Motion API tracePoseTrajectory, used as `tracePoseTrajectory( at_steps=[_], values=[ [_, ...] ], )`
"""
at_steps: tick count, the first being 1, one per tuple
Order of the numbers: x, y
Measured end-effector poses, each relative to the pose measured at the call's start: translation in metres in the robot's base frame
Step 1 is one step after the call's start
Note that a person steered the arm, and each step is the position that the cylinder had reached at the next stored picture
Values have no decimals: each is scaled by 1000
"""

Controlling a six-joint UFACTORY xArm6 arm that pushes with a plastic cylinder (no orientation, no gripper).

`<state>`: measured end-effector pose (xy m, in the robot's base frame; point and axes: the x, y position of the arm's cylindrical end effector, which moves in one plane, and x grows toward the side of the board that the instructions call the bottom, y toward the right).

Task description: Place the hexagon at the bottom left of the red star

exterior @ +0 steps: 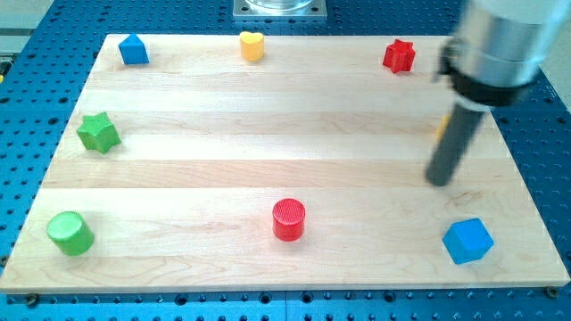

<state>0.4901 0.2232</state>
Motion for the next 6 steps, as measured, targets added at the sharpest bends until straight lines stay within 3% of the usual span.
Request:
tracePoseTrajectory(
  at_steps=[1,2,3,5,6],
  values=[
    [-41,47],
    [-69,59],
    [-87,-58],
    [-17,-97],
    [-77,-122]
  ],
)
